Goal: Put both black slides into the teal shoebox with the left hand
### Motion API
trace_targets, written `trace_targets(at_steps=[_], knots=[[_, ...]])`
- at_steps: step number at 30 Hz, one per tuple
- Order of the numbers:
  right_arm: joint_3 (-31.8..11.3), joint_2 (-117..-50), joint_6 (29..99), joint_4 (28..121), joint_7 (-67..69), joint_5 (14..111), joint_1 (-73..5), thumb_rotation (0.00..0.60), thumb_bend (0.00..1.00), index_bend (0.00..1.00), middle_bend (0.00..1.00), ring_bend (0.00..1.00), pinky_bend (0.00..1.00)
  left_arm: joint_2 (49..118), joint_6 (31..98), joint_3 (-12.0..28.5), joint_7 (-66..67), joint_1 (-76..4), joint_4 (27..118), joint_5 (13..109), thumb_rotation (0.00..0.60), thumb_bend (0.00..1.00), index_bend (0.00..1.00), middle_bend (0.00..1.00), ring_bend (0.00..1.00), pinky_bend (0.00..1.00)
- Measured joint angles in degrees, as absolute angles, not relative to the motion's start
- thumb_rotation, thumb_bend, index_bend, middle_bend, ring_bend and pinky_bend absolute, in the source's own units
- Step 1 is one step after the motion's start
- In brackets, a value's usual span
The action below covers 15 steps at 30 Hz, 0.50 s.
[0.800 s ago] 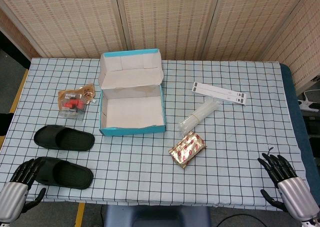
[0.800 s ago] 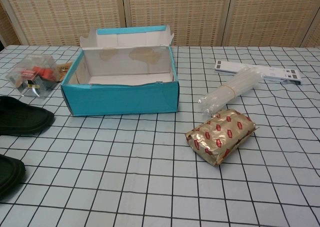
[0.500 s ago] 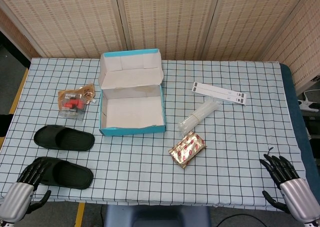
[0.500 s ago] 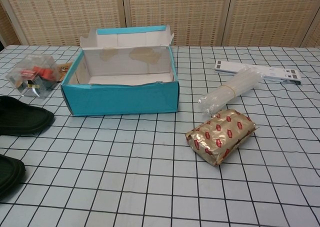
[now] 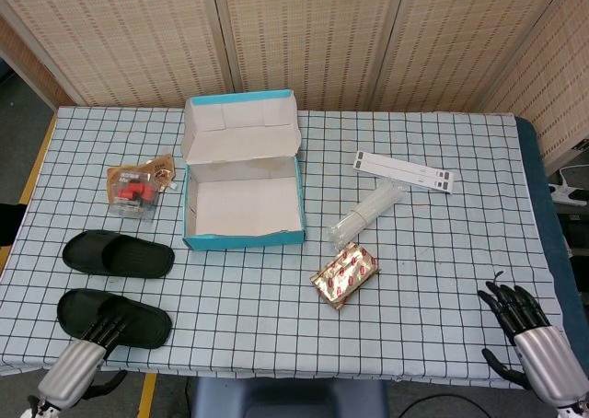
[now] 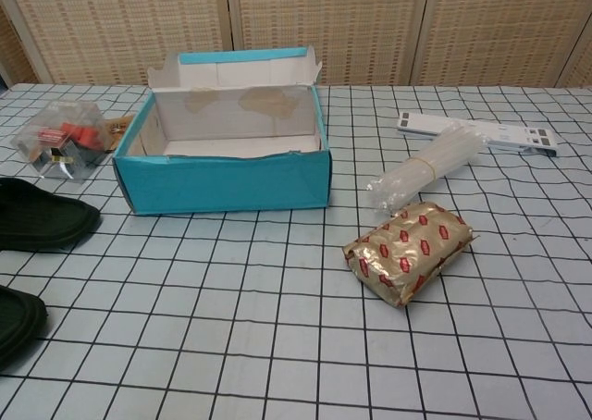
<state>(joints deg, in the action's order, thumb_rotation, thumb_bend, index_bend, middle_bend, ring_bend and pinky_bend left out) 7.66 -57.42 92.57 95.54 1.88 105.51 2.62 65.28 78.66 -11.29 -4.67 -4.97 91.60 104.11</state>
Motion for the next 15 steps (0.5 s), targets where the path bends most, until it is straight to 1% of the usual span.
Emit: trace_targets(at_steps=[4, 9, 15], knots=[[7.77, -57.59, 92.34, 95.71, 0.90, 105.63, 2.62, 0.600, 0.21, 0.00, 0.00, 0.00, 0.00, 64.98, 76.61, -11.27, -3.02, -5.99, 92.70, 102.62, 0.600, 0.31, 0.00, 0.00, 0.00, 0.03], [9.28, -56.83, 89.85, 96.66, 0.68, 106.77, 2.07, 0.600, 0.21, 0.00, 0.00, 0.00, 0.00, 65.60, 74.73, -8.87, -0.51, -7.05, 92.23, 98.29, 0.600, 0.31, 0.00, 0.00, 0.00, 0.03], [9.48, -56.65, 89.28, 97.22, -0.16, 106.75, 1.93, 0.600, 0.21, 0.00, 0.00, 0.00, 0.00, 66.22, 71.41, -6.84, 4.22, -8.02, 91.26, 92.53, 0.600, 0.31, 0.00, 0.00, 0.00, 0.03]])
